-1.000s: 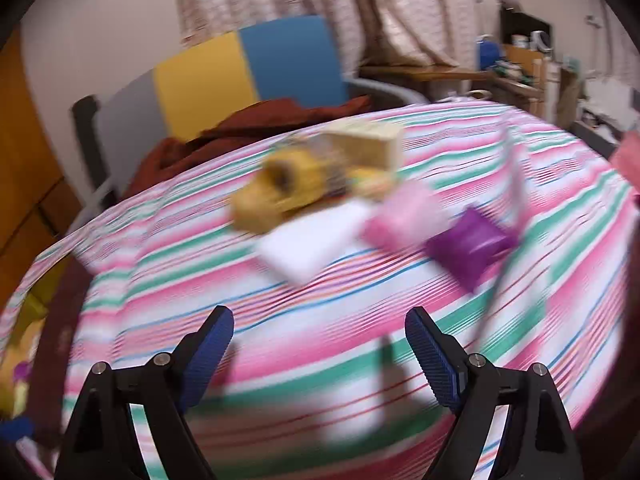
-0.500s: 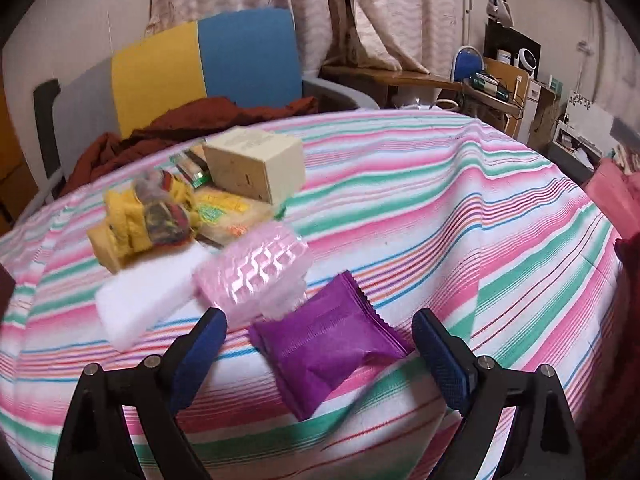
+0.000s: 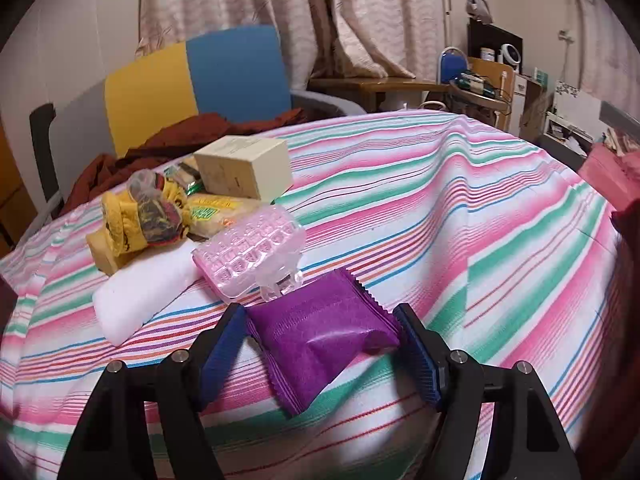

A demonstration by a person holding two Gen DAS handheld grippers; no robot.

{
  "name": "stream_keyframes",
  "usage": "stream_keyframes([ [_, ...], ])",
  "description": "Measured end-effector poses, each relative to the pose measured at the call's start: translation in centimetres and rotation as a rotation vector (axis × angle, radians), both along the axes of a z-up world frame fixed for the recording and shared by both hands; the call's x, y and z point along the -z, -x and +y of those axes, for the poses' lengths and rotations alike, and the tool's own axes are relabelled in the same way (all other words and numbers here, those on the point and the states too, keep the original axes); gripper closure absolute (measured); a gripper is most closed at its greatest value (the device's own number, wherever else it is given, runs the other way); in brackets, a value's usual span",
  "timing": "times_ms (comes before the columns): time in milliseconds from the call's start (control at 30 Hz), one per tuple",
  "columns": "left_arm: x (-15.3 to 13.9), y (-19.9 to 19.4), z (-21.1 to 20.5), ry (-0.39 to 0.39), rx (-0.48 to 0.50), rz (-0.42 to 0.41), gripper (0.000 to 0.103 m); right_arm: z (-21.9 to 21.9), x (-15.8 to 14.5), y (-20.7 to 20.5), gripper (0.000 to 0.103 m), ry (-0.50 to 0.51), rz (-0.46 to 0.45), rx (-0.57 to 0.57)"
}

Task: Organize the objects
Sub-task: 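Move the left tool to the white sponge while the right tool grasps a purple packet, then grasp the white melamine sponge with the left tool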

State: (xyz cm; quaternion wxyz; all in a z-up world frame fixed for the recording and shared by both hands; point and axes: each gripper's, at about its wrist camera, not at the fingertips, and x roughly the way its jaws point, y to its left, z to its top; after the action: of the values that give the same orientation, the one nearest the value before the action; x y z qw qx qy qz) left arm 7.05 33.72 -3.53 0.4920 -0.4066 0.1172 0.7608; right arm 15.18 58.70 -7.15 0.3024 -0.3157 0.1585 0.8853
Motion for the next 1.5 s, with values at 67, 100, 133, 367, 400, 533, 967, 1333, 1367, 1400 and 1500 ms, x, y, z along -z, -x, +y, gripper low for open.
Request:
stream_keyframes([
  [67,0.6,0.7,2.5,0.017,0.026,0.003,0.034,0.1,0.0,-0.1,0.028,0.007,0.012,0.004],
  [100,0.9,1.2,3.9,0.021,0.044,0.006,0.034,0.1,0.0,-0.2,0.028,0.009,0.017,0.005],
  [133,1.0,1.4,4.7,0.029,0.050,0.009,0.034,0.1,0.0,-0.2,0.028,0.009,0.022,0.005],
  [367,2.5,4.1,11.1,0.085,0.078,0.085,0.034,0.1,0.3,-0.3,0.027,0.011,0.040,0.008],
  [400,2.8,4.3,11.6,0.103,0.079,0.108,0.034,0.1,0.3,-0.3,0.027,0.011,0.041,0.009],
  [533,3.9,4.6,13.4,0.144,0.101,0.167,0.030,0.1,0.4,-0.2,0.027,0.012,0.042,0.009],
  [967,4.1,5.2,10.9,0.068,0.063,0.122,0.045,0.2,0.4,-0.3,0.027,0.005,0.038,0.011],
  [1333,3.7,4.6,4.1,-0.048,-0.037,0.051,0.045,-0.1,0.4,-0.4,0.027,-0.009,0.033,0.013],
  [1367,3.8,4.6,3.5,-0.053,-0.054,0.046,0.045,-0.1,0.4,-0.4,0.027,-0.013,0.031,0.015],
  [1400,3.8,4.8,2.7,-0.064,-0.075,0.035,0.045,-0.2,0.3,-0.4,0.027,-0.018,0.030,0.018],
  [1500,4.0,5.1,1.4,-0.093,-0.113,0.012,0.045,-0.5,0.0,-0.8,0.028,-0.044,0.045,0.038],
])
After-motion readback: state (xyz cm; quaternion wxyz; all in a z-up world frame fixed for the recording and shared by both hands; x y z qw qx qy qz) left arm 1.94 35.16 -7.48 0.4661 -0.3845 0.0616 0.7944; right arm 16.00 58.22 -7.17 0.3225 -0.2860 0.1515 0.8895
